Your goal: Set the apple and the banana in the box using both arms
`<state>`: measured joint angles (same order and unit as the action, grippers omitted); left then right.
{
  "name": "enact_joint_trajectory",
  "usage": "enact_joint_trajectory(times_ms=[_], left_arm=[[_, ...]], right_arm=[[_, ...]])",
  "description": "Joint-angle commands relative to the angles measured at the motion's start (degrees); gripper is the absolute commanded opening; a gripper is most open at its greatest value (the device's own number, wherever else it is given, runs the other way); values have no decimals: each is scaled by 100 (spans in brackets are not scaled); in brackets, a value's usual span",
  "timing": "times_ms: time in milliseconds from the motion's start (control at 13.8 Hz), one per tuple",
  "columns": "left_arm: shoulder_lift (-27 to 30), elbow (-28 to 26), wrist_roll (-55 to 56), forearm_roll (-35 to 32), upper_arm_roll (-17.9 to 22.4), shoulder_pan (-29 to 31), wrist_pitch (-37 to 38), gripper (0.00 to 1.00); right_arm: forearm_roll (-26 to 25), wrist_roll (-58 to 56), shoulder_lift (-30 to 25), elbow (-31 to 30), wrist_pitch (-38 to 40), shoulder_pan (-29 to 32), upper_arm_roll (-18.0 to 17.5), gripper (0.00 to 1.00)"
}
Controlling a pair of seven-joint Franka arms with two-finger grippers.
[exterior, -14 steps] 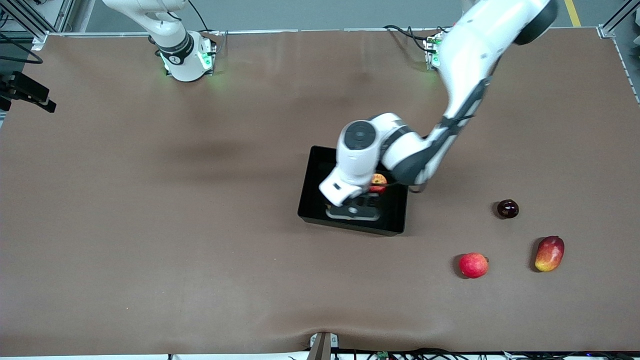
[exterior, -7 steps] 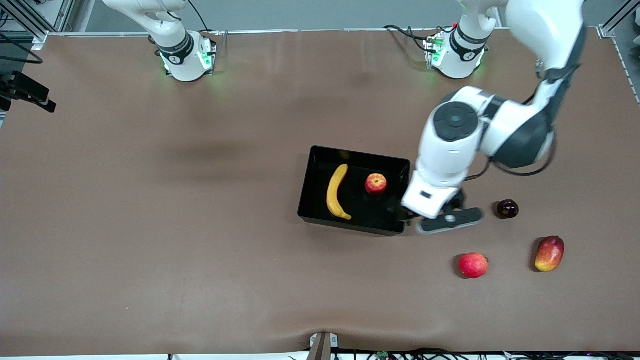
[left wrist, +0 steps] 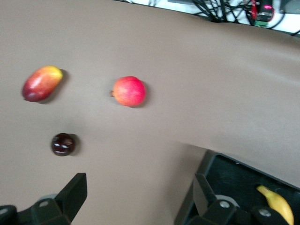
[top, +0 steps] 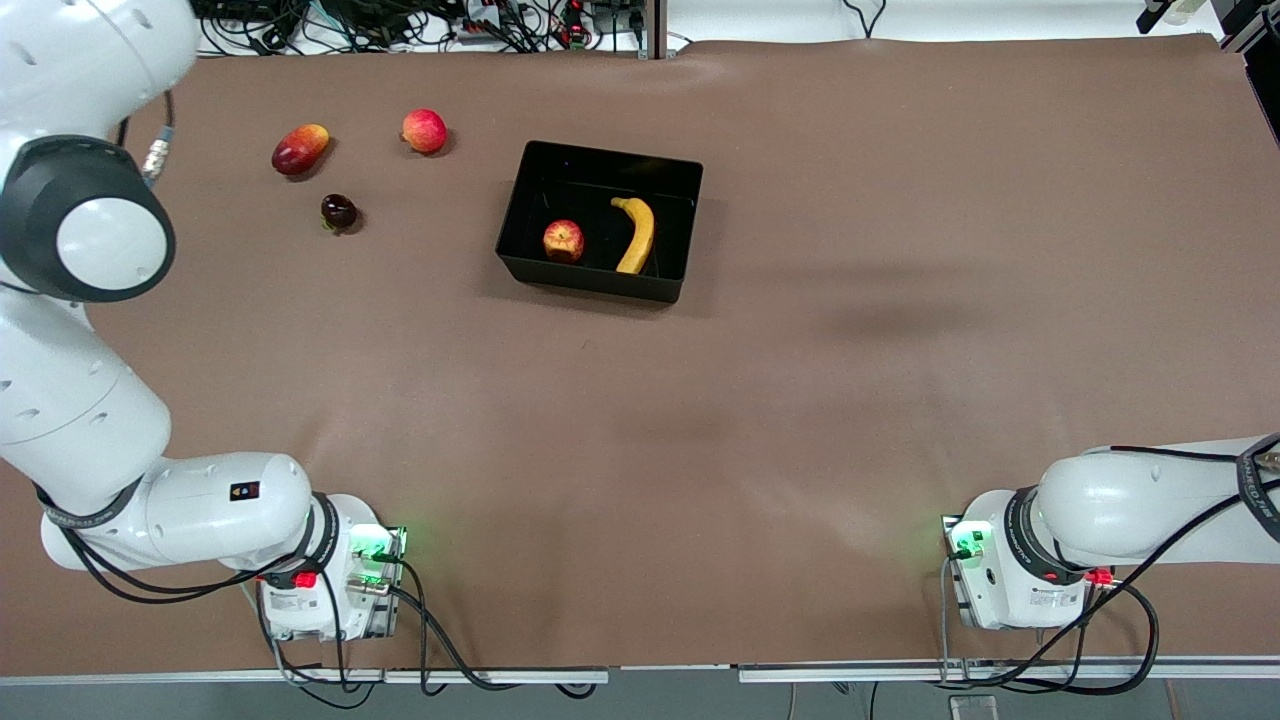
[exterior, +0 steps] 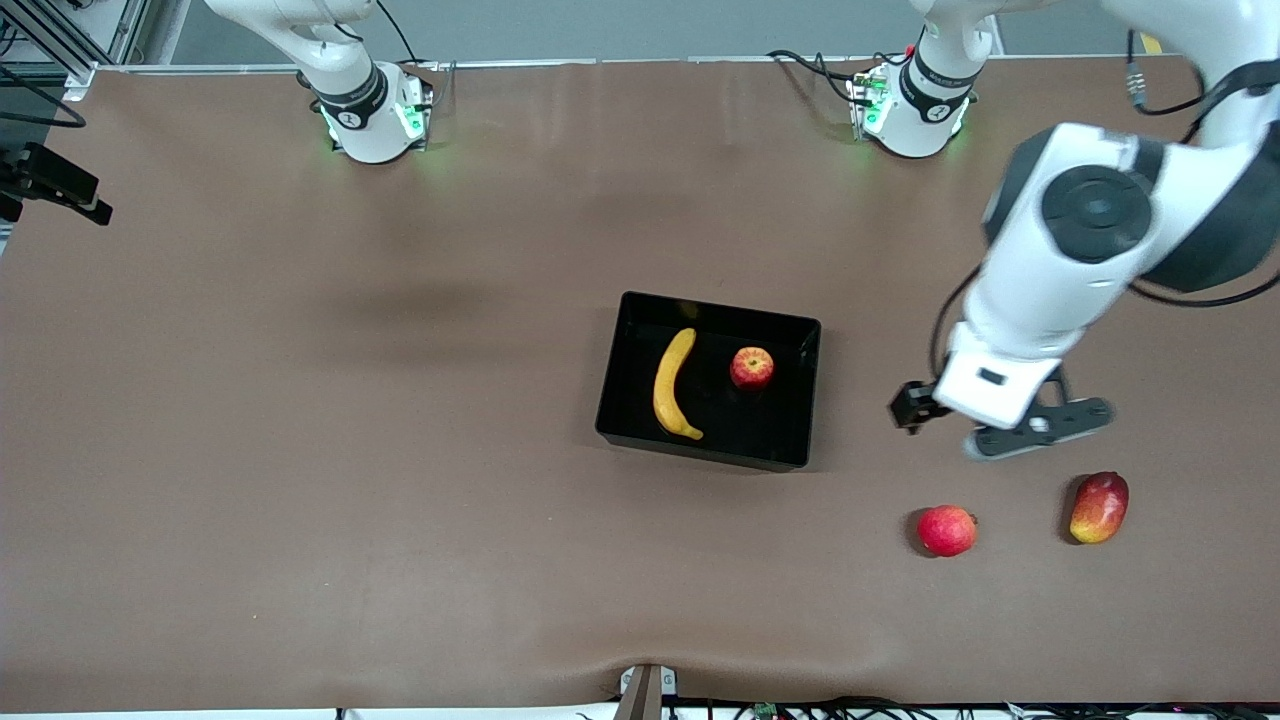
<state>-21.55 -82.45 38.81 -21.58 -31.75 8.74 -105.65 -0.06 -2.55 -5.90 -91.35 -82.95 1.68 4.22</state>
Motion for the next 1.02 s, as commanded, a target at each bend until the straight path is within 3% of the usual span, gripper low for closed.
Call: enact_joint_trajectory(times_ms=[0, 290, 435, 653, 798, 944], left_arm=[[362, -131, -452, 232, -51, 233, 220, 100], [669, -122, -987, 628, -33, 585, 369, 100], [775, -139, -1278, 629, -286, 979, 396, 100], [845, -148, -1410, 576, -253, 955, 510, 100], [994, -201, -1683, 646, 35, 876, 589, 100], [1179, -236, -1876, 803, 675, 368, 790, 100]], right_arm=[[129, -70, 46, 100, 78, 122, -62, 100], [129, -70, 46, 108, 69, 130, -62, 100], [129, -70, 46, 108, 69, 130, -62, 100], [129, -70, 46, 100, 78, 130, -62, 100], [129, -70, 46, 108, 69, 139, -62, 100], [137, -70, 46, 100, 69, 148, -62, 100]])
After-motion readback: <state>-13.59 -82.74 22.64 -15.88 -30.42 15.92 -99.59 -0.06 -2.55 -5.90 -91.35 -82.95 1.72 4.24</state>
